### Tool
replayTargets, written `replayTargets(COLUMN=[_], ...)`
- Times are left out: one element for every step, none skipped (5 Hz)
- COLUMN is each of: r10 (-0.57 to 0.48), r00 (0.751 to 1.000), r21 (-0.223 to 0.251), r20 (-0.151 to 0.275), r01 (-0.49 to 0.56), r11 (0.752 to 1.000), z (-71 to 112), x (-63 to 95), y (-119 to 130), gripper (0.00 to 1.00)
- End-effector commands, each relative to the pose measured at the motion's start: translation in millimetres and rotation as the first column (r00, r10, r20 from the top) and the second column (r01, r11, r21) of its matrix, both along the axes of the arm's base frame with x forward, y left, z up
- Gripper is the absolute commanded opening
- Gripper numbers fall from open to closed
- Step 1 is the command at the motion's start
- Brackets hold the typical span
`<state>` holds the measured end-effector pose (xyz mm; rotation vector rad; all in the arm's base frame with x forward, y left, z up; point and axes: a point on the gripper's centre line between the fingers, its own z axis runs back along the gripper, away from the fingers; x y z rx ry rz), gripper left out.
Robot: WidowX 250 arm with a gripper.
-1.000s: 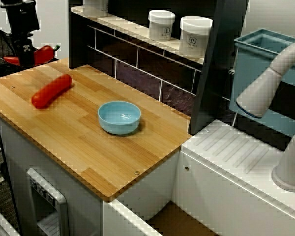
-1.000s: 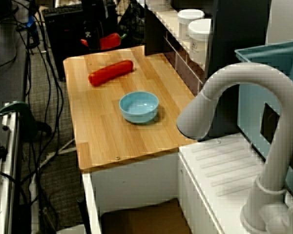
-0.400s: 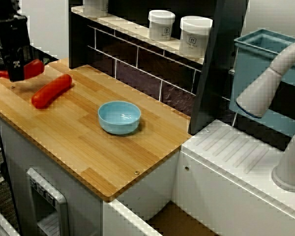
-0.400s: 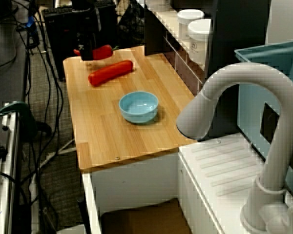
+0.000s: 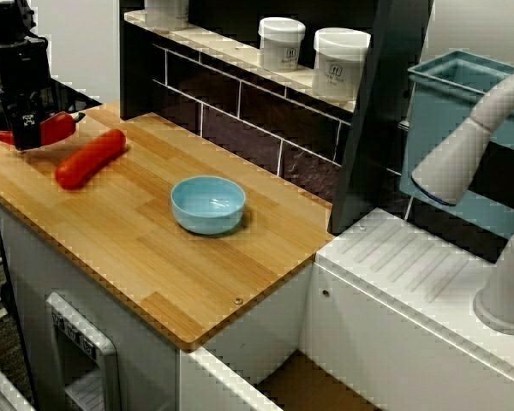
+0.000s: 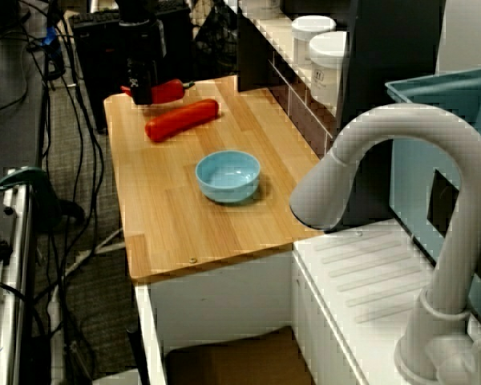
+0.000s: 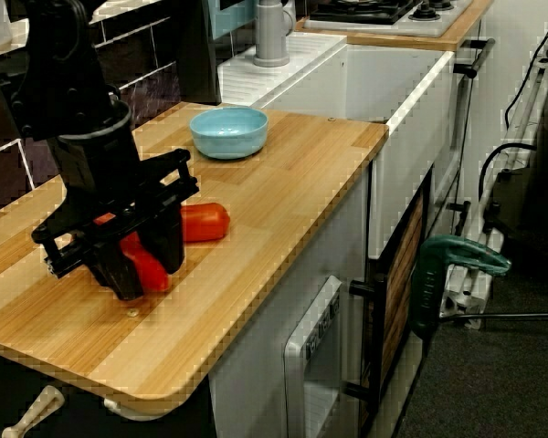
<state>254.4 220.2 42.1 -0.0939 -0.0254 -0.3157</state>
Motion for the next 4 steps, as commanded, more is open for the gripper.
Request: replayTargets(r10=[0.005, 0.005, 0.009, 0.012], r00=[1.0, 1.0, 1.0, 0.999], r21=[0.013, 0.012, -0.014, -0.044], r20=[0.017, 0.016, 0.012, 0.031], r01=[-0.005, -0.006, -0.009, -0.011], r11=[1.0, 1.0, 1.0, 0.999], z=[10.4, 13.9, 19.9, 34.8], x=[-7.5, -5.4, -2.8, 0.8], y=[10.7, 11.9, 12.7, 4.3], gripper=[1.0, 1.0, 1.0, 1.0])
